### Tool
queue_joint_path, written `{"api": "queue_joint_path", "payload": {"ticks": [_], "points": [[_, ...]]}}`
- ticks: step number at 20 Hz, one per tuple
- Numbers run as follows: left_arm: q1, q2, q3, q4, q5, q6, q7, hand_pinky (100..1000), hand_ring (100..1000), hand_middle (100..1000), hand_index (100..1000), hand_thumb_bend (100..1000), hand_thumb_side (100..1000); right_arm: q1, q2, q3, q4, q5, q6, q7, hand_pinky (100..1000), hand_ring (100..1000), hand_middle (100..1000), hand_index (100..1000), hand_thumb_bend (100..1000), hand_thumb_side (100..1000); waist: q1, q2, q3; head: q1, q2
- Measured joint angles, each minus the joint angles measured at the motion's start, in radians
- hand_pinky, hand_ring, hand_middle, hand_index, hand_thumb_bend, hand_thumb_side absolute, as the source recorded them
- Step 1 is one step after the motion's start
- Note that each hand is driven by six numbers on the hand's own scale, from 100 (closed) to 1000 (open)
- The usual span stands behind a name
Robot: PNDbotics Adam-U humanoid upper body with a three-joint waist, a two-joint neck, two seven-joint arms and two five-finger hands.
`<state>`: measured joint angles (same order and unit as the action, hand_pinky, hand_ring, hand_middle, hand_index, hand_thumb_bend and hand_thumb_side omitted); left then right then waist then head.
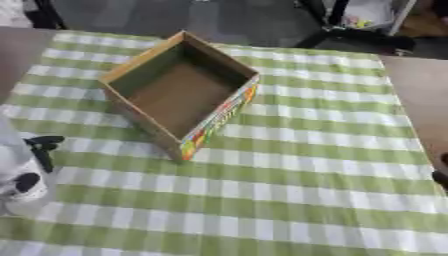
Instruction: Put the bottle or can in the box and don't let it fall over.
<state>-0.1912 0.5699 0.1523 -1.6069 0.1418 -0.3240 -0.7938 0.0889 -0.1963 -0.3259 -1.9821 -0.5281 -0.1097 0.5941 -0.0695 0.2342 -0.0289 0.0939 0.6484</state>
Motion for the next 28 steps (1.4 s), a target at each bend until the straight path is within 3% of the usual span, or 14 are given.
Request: {"api": "queue_joint_path", "payload": {"ticks": [8, 15, 16, 17, 24, 28], "points": [[-0.081, 0.003, 0.002, -0.024, 0.085, 0.034, -0.034, 1000, 1000, 389, 280, 100, 509, 0.007, 0.000, 0.000, 0.000, 0.000, -0.003, 0.002, 959, 1000, 1000, 1000, 100, 589, 0.001, -0.001, -0.006, -0.017, 0.000], [-0.209, 0.041, -0.013, -0.015, 0.168, 0.041, -0.041, 1000, 1000, 386, 277, 100, 442, 0.017, -0.001, 0.001, 0.000, -0.007, -0.009, 0.008, 959, 1000, 1000, 1000, 100, 585, 0.007, -0.016, -0.029, -0.014, 0.000], [-0.232, 0.046, -0.014, -0.004, 0.178, 0.040, -0.040, 1000, 1000, 387, 276, 100, 706, 0.017, -0.001, 0.001, 0.000, -0.010, -0.009, 0.008, 959, 1000, 1000, 1000, 100, 584, 0.008, -0.018, -0.036, -0.012, 0.000], [-0.253, 0.050, -0.014, 0.009, 0.186, 0.038, -0.038, 1000, 1000, 387, 276, 100, 437, 0.018, -0.002, 0.001, 0.000, -0.012, -0.010, 0.009, 959, 1000, 1000, 1000, 100, 584, 0.008, -0.020, -0.039, -0.009, 0.000], [-0.411, 0.055, -0.012, 0.149, 0.210, 0.038, -0.038, 1000, 1000, 388, 277, 100, 466, 0.017, -0.003, 0.011, 0.000, -0.022, -0.007, 0.011, 960, 1000, 1000, 1000, 100, 585, 0.014, -0.020, -0.078, 0.018, -0.008], [-0.500, 0.050, -0.003, 0.248, 0.158, 0.025, -0.020, 1000, 1000, 390, 282, 100, 490, 0.011, -0.003, 0.015, 0.000, -0.027, -0.005, 0.015, 960, 1000, 1000, 1000, 100, 583, 0.018, -0.019, -0.106, 0.040, -0.022]]}}
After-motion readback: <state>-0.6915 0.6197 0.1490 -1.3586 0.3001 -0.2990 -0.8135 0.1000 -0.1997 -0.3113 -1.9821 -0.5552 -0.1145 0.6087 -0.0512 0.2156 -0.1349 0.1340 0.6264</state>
